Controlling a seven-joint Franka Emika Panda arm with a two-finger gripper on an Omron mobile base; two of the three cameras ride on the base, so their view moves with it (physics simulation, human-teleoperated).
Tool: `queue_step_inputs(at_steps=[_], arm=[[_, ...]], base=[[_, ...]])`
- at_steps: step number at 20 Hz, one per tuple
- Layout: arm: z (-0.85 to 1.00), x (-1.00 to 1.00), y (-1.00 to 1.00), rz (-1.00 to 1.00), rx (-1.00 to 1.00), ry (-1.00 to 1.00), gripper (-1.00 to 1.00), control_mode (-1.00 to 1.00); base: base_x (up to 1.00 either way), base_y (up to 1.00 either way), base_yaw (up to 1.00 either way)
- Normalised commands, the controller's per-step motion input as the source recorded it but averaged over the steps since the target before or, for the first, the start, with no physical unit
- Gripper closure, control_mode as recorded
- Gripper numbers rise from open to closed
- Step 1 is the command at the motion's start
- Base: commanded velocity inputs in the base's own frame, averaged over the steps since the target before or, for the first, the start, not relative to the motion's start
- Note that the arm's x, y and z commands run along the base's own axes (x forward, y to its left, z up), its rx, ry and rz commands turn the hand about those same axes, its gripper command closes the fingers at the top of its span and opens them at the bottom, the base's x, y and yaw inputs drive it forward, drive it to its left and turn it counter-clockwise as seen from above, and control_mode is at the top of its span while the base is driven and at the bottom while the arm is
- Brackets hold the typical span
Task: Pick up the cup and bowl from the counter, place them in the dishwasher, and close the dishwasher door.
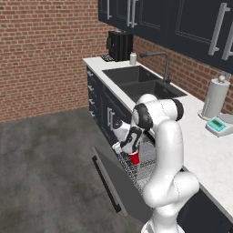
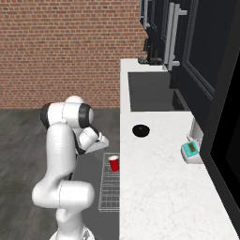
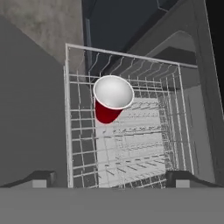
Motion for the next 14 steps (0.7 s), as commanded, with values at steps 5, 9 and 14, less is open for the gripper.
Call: queue_step_inputs(at_steps=[5,9,14], arm=[[1.00,-0.76,0.26,0.00,0.01,-0.06,-1.00,-1.00],[1.00,-0.37,0.02,0.00,0.00,-0.07,-1.00,-1.00],[1.00,-0.01,-0.09,0.00,0.00,-0.05,-1.00,-1.00]], base=[[0.00,0.00,0.00],[0.00,0.00,0.00],[0.00,0.00,0.00]])
